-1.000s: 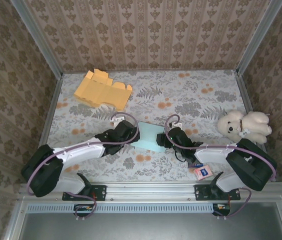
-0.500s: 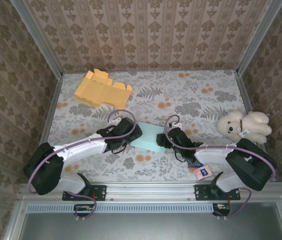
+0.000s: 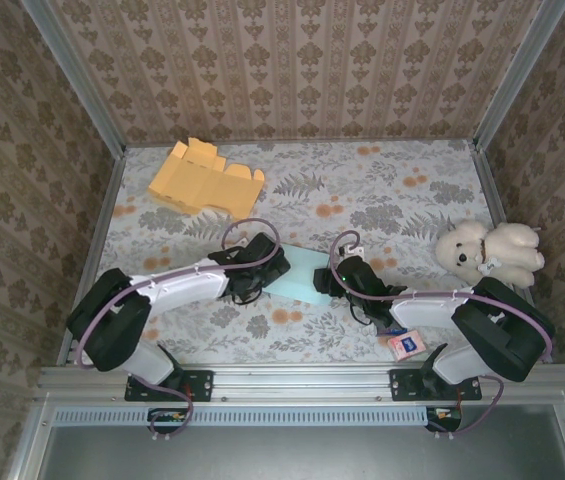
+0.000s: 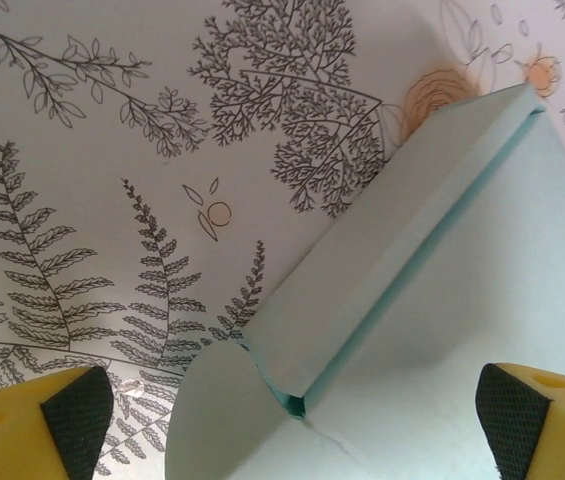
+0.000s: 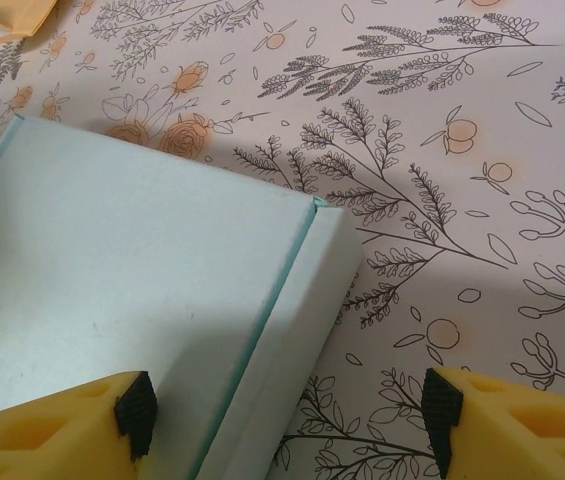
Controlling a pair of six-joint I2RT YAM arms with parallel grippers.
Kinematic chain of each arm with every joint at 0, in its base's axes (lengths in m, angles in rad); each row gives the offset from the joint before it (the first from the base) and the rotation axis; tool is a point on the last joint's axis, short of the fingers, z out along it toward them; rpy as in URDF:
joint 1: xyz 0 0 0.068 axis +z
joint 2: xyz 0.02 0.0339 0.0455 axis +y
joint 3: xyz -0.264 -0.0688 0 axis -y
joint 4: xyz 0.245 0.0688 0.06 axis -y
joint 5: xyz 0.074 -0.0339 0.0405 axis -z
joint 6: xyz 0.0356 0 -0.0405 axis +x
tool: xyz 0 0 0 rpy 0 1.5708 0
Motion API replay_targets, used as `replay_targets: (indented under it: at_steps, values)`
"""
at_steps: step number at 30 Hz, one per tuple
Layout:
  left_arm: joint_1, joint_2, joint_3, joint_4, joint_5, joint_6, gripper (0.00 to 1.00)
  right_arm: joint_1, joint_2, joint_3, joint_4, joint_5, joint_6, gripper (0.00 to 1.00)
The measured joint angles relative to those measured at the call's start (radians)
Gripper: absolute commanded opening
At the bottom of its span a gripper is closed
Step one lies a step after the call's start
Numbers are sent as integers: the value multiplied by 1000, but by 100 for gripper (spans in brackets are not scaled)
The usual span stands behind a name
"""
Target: Fold the paper box
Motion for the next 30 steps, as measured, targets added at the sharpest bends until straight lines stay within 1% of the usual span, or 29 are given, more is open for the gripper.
replay_targets:
  at_steps: [9, 17, 30]
  values:
    - [2, 41, 38, 6, 11, -4, 87, 1, 0, 0, 0, 1, -4, 73]
    - [7, 51, 38, 7, 21, -4, 83, 1, 0, -1, 2, 3, -4, 73]
    - [7, 53, 38, 13, 47, -4, 80, 1, 0, -2, 3, 4, -4, 73]
